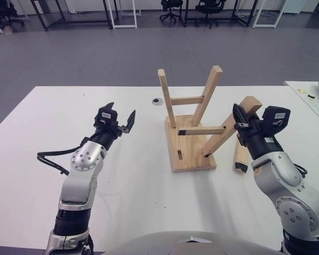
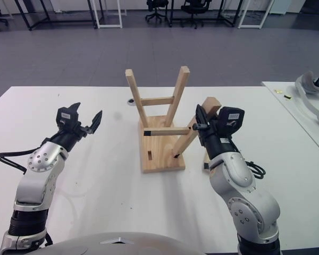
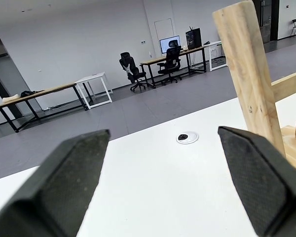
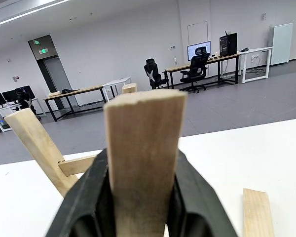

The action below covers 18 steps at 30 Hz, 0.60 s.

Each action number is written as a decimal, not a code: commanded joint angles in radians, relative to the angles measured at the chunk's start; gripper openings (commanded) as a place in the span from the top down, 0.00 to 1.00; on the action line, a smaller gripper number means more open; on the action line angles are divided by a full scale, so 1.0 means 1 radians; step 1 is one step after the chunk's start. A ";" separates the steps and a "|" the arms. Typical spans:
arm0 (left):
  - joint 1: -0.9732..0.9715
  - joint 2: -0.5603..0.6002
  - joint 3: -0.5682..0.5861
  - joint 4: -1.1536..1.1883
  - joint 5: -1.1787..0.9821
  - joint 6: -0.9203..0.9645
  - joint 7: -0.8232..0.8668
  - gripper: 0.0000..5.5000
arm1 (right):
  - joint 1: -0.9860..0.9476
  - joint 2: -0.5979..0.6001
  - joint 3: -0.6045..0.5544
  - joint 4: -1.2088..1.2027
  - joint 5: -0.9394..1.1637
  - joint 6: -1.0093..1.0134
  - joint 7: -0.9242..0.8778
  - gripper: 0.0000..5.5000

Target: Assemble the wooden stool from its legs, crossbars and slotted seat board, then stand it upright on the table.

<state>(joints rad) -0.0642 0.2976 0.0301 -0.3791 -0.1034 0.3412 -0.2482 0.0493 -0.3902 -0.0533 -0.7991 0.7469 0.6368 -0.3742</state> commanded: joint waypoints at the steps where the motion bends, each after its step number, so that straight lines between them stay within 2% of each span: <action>1: -0.017 -0.004 -0.016 -0.006 0.026 0.013 0.016 0.27 | 0.065 -0.042 0.077 0.099 -0.090 0.157 0.011 0.81; 11: -0.027 -0.002 -0.029 0.006 0.049 0.010 0.013 0.27 | 0.059 0.001 0.070 0.171 -0.140 0.124 0.110 0.81; 18: -0.028 -0.002 -0.036 0.013 0.060 -0.001 0.016 0.27 | -0.020 0.047 -0.003 0.136 -0.142 0.039 0.179 0.81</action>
<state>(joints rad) -0.0752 0.2908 -0.0005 -0.3749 -0.0641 0.3409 -0.2355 0.0026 -0.3476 -0.0561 -0.7122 0.6248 0.6369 -0.2000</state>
